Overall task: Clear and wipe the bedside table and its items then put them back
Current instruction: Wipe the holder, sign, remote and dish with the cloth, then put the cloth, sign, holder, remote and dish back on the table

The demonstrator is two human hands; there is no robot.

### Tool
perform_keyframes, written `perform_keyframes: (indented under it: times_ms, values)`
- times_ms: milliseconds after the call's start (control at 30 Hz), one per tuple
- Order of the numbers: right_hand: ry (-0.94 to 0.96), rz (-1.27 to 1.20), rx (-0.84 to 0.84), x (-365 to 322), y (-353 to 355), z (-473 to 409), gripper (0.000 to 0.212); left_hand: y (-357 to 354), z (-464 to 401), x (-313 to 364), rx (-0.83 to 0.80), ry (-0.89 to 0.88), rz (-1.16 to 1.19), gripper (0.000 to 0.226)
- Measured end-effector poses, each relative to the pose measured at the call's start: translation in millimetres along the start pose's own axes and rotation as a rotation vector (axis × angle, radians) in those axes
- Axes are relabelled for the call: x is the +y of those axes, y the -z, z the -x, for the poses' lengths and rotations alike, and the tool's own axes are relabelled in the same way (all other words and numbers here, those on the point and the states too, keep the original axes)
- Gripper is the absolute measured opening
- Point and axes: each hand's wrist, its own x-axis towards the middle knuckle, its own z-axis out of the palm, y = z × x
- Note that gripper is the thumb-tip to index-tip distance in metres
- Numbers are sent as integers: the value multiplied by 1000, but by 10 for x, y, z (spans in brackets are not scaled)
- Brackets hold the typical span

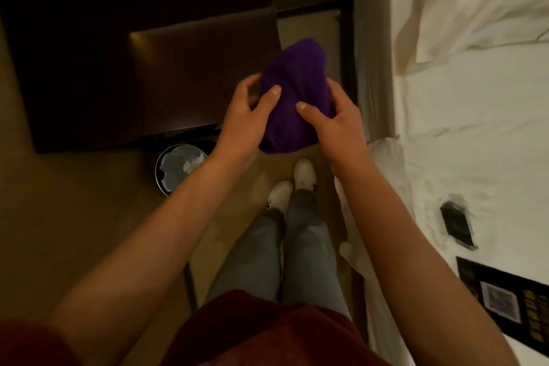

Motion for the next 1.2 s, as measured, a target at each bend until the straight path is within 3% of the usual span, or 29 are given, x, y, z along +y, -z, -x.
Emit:
perform_keyframes:
  times_ms: [200,567,700,1000,1200]
  values:
    - [17,99,-106,-140,-264,-568,48,244,-230,-2,107,79,29,43]
    - [-60,98,-245,-76,-667,-1146,55,340,-580,-29,318,62,134,32]
    - [-50,216,-277,7,-786,-1201,58,399,-677,-153,388,49,109,32]
    - [-53,468,-216,213,-780,-1186,64,438,-850,-522,407,54,25,24]
    - [-24,588,-141,193,-695,-1163,71,482,-932,-572,427,54,-237,31]
